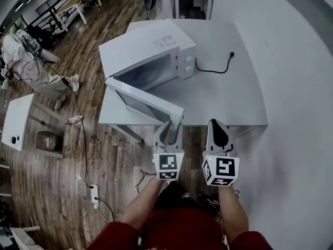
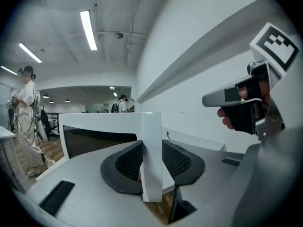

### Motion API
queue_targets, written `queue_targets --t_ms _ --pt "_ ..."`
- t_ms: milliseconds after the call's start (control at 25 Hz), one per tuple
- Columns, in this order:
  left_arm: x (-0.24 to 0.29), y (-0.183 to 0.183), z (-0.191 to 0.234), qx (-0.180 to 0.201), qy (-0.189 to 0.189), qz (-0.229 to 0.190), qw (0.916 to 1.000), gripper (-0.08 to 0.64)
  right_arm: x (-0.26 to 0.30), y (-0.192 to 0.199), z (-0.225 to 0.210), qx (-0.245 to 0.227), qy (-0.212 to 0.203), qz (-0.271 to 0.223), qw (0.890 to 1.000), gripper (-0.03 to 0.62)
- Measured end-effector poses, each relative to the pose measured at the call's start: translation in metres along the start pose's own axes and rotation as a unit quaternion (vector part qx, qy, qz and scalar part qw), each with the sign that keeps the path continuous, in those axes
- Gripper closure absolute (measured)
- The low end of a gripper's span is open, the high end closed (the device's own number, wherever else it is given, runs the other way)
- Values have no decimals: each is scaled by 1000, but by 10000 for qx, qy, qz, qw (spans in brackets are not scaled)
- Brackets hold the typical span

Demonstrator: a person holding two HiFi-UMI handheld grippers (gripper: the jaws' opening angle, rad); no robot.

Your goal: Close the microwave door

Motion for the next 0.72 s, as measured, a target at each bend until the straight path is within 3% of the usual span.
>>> queue_targets --t_ms 440,720 --pt "43 -6 -7 -125 0 -17 9999 416 37 6 -26 -1 411 155 9990 565" --pt "64 -13 -10 -150 -55 -45 9999 416 65 11 -39 52 292 107 9995 565"
Point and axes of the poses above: the fingertips, and each gripper's own axes: x forward along the fingers, z to its left, y out of its underside, the point moved 2 cm from there along -x, backward along the fingers, and after that the axes turned 15 degrees about -x, right-handed, at the moved point
